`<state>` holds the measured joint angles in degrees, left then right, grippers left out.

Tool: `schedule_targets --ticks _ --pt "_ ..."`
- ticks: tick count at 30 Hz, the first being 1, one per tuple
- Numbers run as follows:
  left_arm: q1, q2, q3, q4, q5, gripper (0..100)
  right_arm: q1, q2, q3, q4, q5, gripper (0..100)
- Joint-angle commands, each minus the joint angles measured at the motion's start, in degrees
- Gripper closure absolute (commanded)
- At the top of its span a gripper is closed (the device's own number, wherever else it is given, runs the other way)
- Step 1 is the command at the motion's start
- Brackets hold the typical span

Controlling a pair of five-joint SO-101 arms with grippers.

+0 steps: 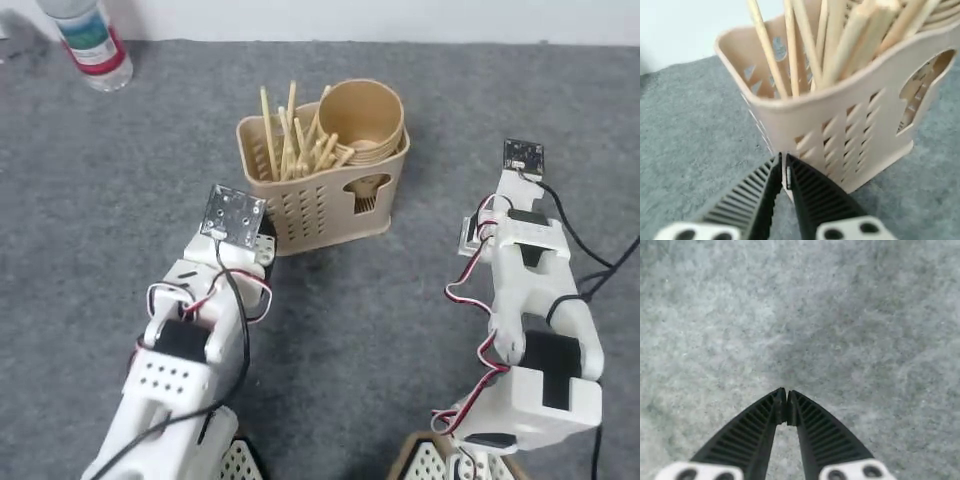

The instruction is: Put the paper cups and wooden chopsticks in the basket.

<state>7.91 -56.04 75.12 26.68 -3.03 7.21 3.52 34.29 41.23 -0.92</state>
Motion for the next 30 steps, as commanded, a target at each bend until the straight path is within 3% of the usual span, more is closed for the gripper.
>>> schedule_targets --ticks 1,10,18,23,26,30 --pt "0.18 8.18 -1.63 -4.92 0.97 99 -0.13 -3.3 -0.35 -0.84 0.0 99.1" --pt "-0.26 12.92 -4.7 -5.01 0.53 99 -0.13 -3.3 -0.35 -0.84 0.0 99.1" --pt "-9.14 13.36 -5.93 -8.35 0.88 99 -0.13 -3.3 -0.35 -0.84 0.0 99.1" --pt "-9.23 13.36 -6.02 -10.9 0.97 99 -0.13 -3.3 -0.35 -0.84 0.0 99.1" --pt "-7.56 12.84 -6.02 -5.98 2.9 99 -0.13 -3.3 -0.35 -0.84 0.0 99.1" --pt "-2.46 8.79 -8.22 8.97 2.99 99 -0.13 -3.3 -0.35 -0.84 0.0 99.1"
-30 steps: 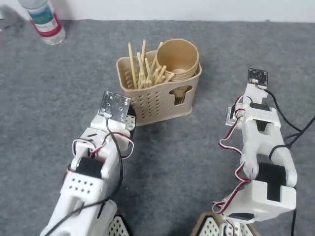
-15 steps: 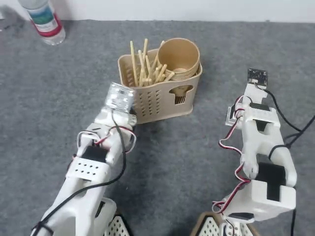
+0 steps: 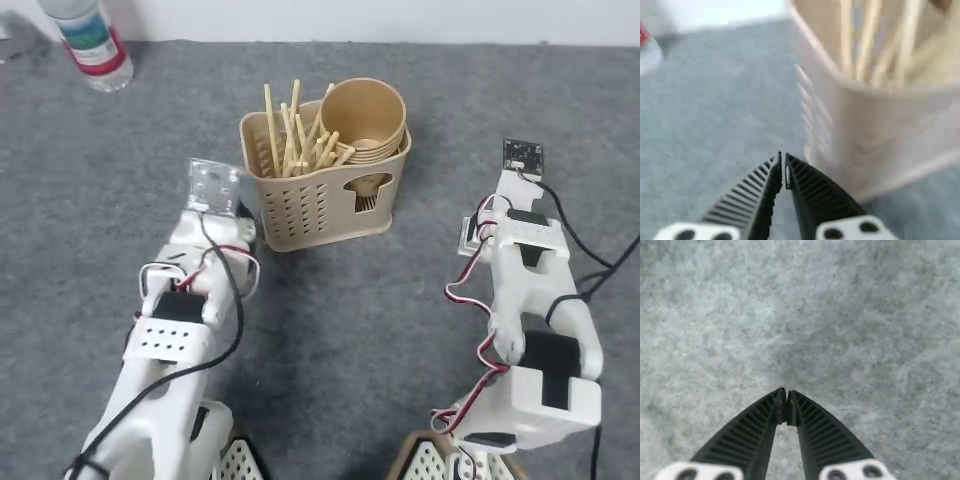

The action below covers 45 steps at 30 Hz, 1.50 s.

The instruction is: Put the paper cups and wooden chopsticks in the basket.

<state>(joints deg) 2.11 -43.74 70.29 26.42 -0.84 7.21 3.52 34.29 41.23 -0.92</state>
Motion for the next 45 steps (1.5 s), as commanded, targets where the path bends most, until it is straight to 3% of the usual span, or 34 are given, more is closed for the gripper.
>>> schedule_targets --ticks 1,4,8,13,18,28,31,37,41,45 --pt "4.92 -5.1 -3.38 11.78 0.79 99 -0.13 -3.3 -0.35 -0.92 0.0 99.1" --pt "8.7 -10.11 -2.15 12.66 0.7 99 -0.13 -3.21 -0.26 -1.71 0.0 99.1" --pt "9.14 -10.99 -1.01 3.34 1.05 99 -0.13 -3.21 -0.18 -1.63 0.0 99.1" --pt "9.05 -3.25 -1.1 -4.13 0.79 99 -0.13 -3.21 -0.18 -1.54 0.09 99.1" --pt "4.04 6.95 -1.27 -13.36 0.79 99 -0.13 -3.21 -0.18 -1.54 0.09 99.1" --pt "1.85 9.76 -3.03 -10.46 0.7 99 -0.13 -3.21 -0.18 -1.89 0.09 99.1" --pt "2.11 7.38 -5.23 -2.55 0.7 99 -0.13 -3.21 -0.18 -1.89 0.09 99.1" --pt "0.53 -14.68 -16.04 27.34 -2.02 99 -0.13 -3.21 -0.18 -1.98 0.09 99.1" --pt "-2.99 -30.24 -17.71 34.37 -10.02 99 -0.13 -3.21 -0.18 -1.98 0.09 99.1" --pt "-7.3 -38.95 -14.55 39.74 -12.66 99 -0.48 -3.21 -0.18 -1.89 0.09 99.0"
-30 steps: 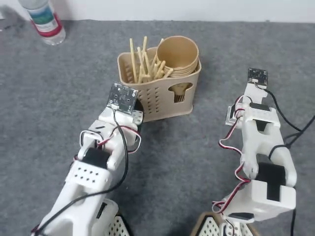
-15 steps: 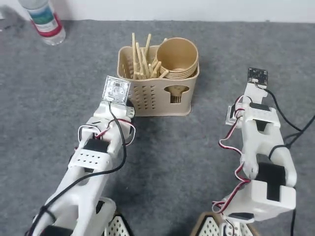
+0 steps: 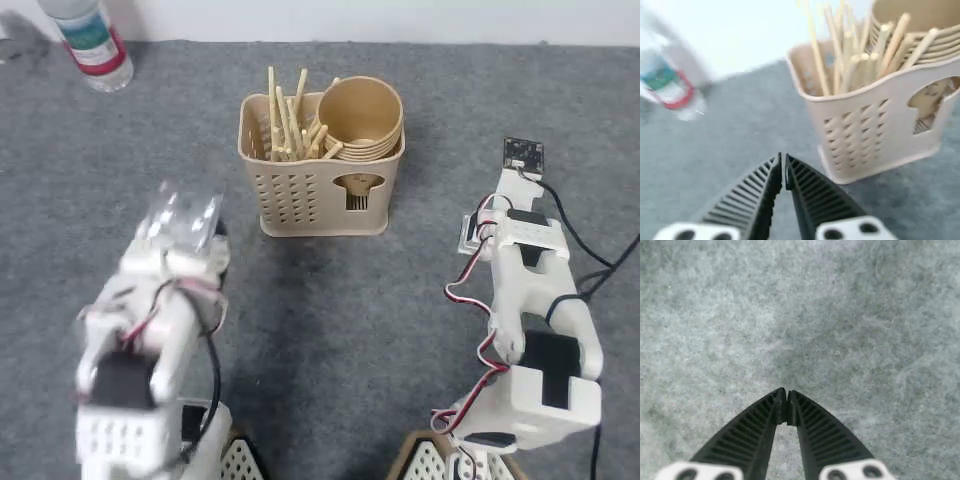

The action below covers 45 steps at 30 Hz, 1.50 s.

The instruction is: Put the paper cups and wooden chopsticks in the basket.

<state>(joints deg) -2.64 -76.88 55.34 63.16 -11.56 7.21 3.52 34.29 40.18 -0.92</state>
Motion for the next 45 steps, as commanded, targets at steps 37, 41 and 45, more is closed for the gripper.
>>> schedule_targets --ticks 37,41,45 --pt "-5.89 -27.52 41.1 9.14 23.65 99 -7.52 -59.74 -2.2 38.29 0.0 98.6" --pt "-5.89 -27.52 41.1 9.14 23.65 99 -11.82 -65.54 -1.93 38.99 -0.09 98.6" --pt "-5.89 -27.52 41.1 9.14 23.65 99 -16.04 -72.75 -1.93 41.54 -0.18 98.6"
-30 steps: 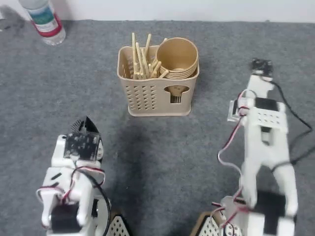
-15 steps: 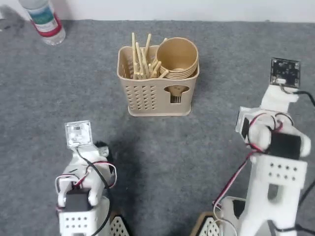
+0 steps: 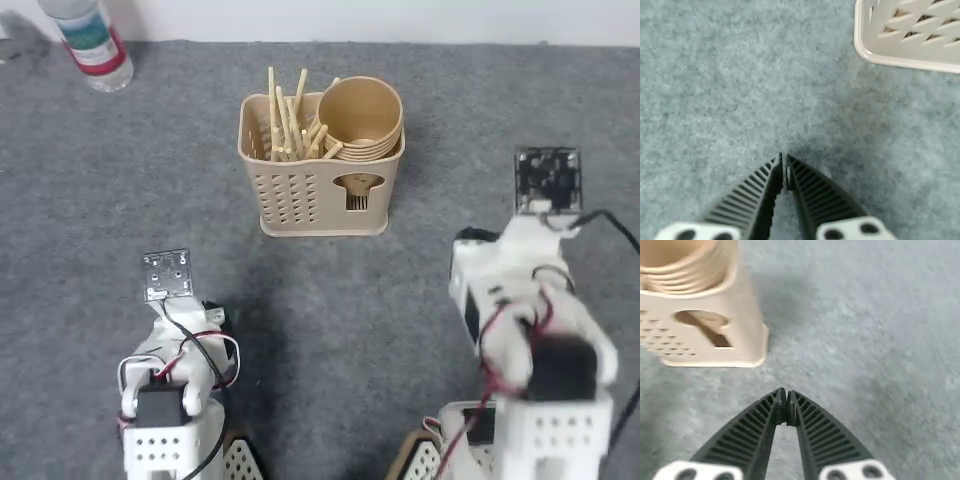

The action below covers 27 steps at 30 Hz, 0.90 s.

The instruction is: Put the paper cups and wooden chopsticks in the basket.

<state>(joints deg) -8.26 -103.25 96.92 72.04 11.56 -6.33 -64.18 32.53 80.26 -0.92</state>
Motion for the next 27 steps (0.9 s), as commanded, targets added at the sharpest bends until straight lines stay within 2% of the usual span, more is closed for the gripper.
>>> schedule_targets --ticks 1,7,10,13,27 --pt "-0.26 -1.14 -0.48 0.26 0.53 99 -3.21 -6.9 -0.18 1.98 -0.26 98.6" --pt "-0.18 -1.14 -0.48 0.26 0.53 99 -6.64 -15.69 -0.09 2.77 -0.18 98.5" --pt "-0.18 -1.14 -0.48 0.26 0.53 99 -6.37 -18.15 2.46 3.91 -0.26 94.2" --pt "-0.18 -1.14 -0.48 0.26 0.53 99 -6.2 -20.44 7.74 4.0 0.09 89.5" --pt "-0.18 -1.14 -0.48 0.26 0.53 99 -6.2 -40.13 37.63 -2.86 -0.18 89.0"
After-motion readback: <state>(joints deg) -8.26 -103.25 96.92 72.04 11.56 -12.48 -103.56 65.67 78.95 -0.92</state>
